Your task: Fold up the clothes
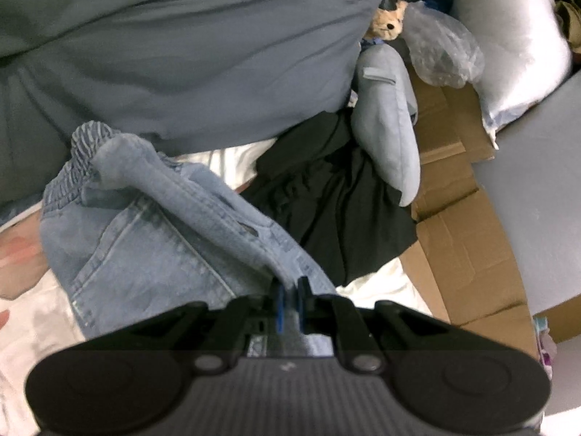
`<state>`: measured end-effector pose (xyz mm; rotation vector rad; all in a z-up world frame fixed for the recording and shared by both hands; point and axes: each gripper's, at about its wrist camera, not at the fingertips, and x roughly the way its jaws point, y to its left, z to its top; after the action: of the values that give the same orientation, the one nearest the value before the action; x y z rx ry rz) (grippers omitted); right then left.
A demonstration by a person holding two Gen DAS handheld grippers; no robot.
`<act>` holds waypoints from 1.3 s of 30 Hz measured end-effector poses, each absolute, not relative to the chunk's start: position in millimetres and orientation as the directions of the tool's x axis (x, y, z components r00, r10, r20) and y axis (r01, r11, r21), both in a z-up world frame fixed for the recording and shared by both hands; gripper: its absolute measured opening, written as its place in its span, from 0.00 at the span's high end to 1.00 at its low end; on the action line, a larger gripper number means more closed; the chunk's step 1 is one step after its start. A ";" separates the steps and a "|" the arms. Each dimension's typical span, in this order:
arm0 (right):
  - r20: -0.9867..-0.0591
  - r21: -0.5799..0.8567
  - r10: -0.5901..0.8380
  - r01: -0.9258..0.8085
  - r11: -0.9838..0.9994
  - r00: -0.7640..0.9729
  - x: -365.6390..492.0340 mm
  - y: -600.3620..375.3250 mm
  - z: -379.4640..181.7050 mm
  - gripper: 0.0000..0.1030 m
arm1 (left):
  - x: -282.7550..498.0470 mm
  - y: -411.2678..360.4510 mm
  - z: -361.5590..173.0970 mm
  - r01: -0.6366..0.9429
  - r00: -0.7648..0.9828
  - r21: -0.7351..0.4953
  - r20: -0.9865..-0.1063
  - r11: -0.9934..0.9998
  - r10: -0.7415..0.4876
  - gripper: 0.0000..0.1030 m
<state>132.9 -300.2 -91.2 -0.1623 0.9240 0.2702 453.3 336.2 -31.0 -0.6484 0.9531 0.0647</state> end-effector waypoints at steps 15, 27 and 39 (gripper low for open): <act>-0.843 -0.100 0.097 -0.330 0.939 0.529 241.9 -290.4 -123.3 0.99 | 521.8 303.5 -72.4 -0.366 0.567 -0.443 -0.804 0.818 -0.181 0.93; -0.879 -0.160 0.039 -0.370 0.915 0.475 333.6 -268.0 -183.3 0.99 | 562.7 296.1 -126.6 -0.398 0.539 -0.409 -0.829 0.821 -0.152 0.94; -0.898 -0.209 -0.021 -0.383 0.900 0.440 379.6 -259.6 -227.7 0.99 | 579.1 293.7 -141.1 -0.406 0.503 -0.385 -0.851 0.829 -0.149 0.94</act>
<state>379.6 -259.6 -227.7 -0.4147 1.0996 0.2334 579.2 293.7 -141.1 -0.6001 1.0485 0.1671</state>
